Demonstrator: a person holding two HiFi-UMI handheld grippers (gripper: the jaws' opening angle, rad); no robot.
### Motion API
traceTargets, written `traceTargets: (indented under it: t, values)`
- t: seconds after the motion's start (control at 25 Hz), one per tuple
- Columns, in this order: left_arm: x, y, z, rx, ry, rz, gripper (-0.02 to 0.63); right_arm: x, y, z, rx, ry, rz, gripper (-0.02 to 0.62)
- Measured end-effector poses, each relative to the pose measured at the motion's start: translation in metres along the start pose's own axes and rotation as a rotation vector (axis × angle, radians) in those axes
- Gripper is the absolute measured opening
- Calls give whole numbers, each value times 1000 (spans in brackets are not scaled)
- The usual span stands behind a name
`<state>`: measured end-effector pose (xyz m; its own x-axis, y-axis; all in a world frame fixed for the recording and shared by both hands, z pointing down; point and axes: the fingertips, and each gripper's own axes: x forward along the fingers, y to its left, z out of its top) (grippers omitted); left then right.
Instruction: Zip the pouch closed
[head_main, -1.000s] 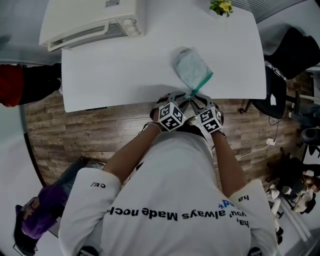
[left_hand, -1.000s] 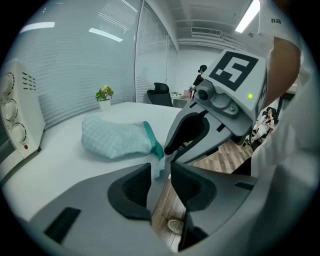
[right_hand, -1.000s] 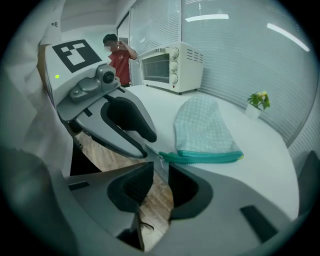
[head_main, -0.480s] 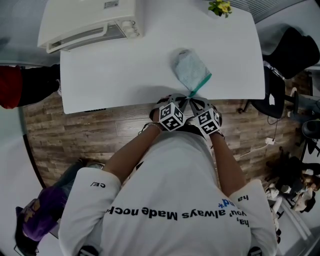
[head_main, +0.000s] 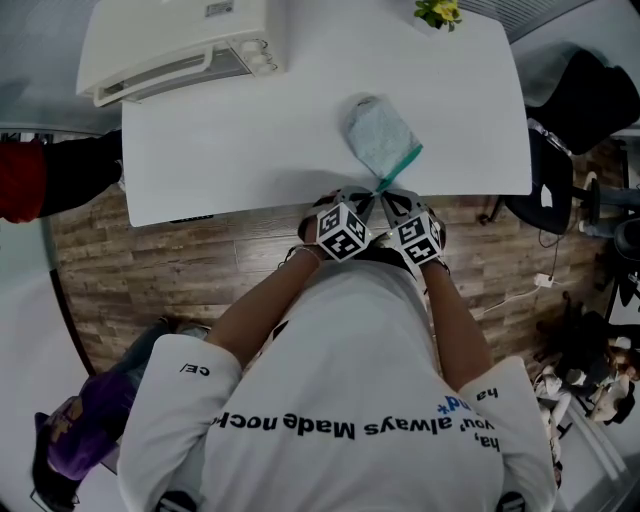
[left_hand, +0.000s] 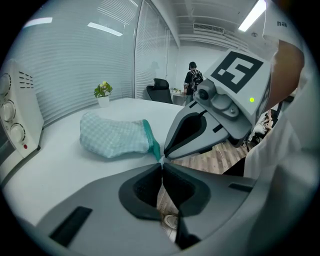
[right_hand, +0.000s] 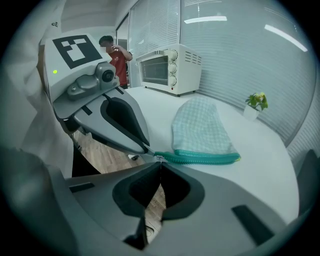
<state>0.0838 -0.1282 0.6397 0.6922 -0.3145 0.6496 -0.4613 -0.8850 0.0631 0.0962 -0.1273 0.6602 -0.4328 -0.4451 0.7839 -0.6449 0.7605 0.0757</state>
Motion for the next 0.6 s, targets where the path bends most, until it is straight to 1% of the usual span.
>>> traceTargets:
  t: [0.6]
  values:
    - [-6,-1,-4,-17,11,6,26,1,-6,-4,16,7,-22,9]
